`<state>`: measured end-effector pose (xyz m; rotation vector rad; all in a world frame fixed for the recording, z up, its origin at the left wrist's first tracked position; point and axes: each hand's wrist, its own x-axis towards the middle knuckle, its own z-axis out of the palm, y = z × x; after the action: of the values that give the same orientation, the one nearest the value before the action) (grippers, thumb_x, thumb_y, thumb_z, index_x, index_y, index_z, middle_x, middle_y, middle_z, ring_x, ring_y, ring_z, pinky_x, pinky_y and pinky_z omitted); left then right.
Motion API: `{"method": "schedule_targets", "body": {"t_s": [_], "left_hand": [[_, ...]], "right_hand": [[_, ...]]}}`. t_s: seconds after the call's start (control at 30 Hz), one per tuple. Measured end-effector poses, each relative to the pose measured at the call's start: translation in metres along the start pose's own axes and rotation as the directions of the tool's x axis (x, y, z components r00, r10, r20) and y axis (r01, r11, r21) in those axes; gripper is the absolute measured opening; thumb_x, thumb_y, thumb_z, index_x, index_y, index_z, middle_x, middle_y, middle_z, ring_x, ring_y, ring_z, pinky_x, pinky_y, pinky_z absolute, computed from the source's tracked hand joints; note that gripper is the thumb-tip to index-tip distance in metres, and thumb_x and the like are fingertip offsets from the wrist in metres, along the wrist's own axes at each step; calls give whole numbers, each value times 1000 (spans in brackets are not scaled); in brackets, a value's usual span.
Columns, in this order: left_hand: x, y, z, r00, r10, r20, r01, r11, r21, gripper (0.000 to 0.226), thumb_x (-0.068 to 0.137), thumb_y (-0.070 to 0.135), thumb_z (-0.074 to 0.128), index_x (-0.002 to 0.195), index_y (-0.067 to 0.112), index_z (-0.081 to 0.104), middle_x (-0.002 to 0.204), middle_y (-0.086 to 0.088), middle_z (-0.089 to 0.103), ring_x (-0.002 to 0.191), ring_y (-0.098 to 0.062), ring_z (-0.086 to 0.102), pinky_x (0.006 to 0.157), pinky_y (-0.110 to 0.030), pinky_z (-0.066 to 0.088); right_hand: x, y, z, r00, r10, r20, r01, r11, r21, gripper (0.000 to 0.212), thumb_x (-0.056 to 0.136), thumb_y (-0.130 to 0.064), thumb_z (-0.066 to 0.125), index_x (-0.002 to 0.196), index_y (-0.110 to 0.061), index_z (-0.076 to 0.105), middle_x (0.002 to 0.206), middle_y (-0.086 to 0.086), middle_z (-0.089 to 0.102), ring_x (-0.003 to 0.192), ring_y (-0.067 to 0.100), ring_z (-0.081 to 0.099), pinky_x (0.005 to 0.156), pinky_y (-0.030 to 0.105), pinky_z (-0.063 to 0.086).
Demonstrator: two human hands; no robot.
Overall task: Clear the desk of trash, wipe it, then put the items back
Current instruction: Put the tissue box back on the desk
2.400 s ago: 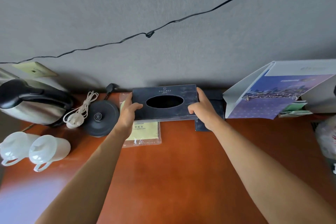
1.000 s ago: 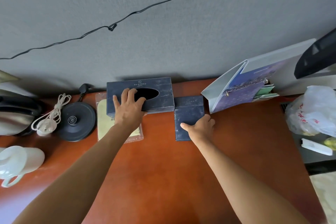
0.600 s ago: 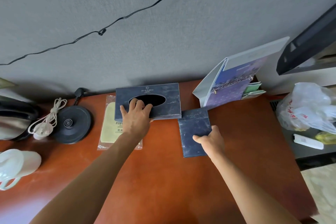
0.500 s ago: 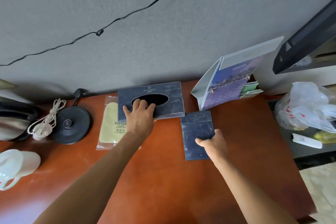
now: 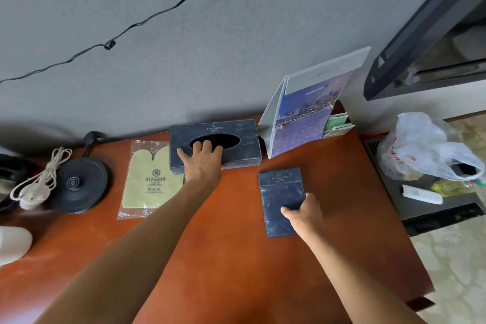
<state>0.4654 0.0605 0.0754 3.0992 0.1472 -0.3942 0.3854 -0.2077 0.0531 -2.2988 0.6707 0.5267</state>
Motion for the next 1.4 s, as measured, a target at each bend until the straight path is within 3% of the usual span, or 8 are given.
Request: {"method": "schedule_targets", "body": {"t_s": [0.13, 0.33, 0.57, 0.73, 0.9, 1.1, 1.27, 1.4], "left_hand": [[3, 9, -1, 1000, -14, -4, 14, 1000, -8, 44, 94, 18, 68, 133, 28, 51, 121, -3, 46, 121, -29, 41, 112, -76, 24], [-12, 28, -30, 978, 108, -181, -142, 972, -188, 54, 98, 34, 60, 147, 19, 45, 139, -8, 53, 130, -31, 48, 115, -55, 35], [21, 99, -121, 967, 104, -233, -248, 593, -766, 69, 95, 42, 68, 154, 33, 32, 144, -3, 58, 114, -28, 65, 89, -51, 58], [39, 112, -126, 979, 44, -201, -196, 497, -845, 52, 100, 20, 60, 148, 31, 45, 128, 0, 67, 107, -30, 66, 86, -52, 58], [48, 110, -130, 983, 43, -180, -182, 398, -899, 53, 100, 0, 53, 146, 26, 51, 116, 8, 67, 102, -25, 69, 84, -33, 55], [71, 104, -138, 980, 70, -186, -198, 417, -887, 59, 96, -4, 50, 144, 30, 56, 122, 2, 69, 78, -20, 59, 63, -26, 47], [75, 102, -137, 983, 90, -158, -181, 422, -888, 60, 98, -2, 51, 148, 32, 50, 130, 4, 66, 98, -22, 65, 75, -32, 51], [64, 100, -134, 977, 113, -182, -215, 490, -845, 70, 101, 7, 58, 160, 29, 28, 155, 1, 47, 133, -24, 52, 106, -43, 48]], "right_hand": [[0, -6, -8, 1000, 3, 17, 0, 978, -207, 58, 87, -43, 75, 132, -13, 54, 130, 9, 50, 117, 31, 58, 98, 44, 53], [2, -50, -42, 968, -225, -116, 214, 972, -99, 62, 95, -35, 70, 149, -20, 44, 143, 6, 49, 123, 24, 60, 97, 40, 56], [22, -104, -88, 945, -269, -186, 307, 925, 224, 80, 94, -24, 71, 160, -27, 26, 156, 2, 44, 125, 21, 58, 97, 34, 51], [52, -125, -131, 940, -252, -228, 332, 825, 458, 91, 93, -5, 67, 162, -33, 14, 162, 7, 36, 142, 23, 45, 95, 26, 43], [85, -139, -158, 968, -208, -144, 252, 775, 579, 96, 94, 2, 64, 161, -43, 11, 166, 10, 25, 149, 28, 35, 115, 54, 42], [99, -139, -162, 957, -277, -84, 280, 812, 512, 92, 90, 12, 57, 155, -46, 27, 158, 2, 38, 124, 20, 55, 104, 50, 52], [107, -137, -165, 947, -308, -91, 315, 834, 454, 90, 89, 13, 61, 151, -45, 31, 150, -1, 47, 117, 15, 59, 98, 51, 57], [96, -124, -159, 958, -248, -144, 283, 894, 347, 79, 92, 0, 64, 154, -37, 31, 142, 2, 52, 112, 19, 59, 92, 42, 58]]}}
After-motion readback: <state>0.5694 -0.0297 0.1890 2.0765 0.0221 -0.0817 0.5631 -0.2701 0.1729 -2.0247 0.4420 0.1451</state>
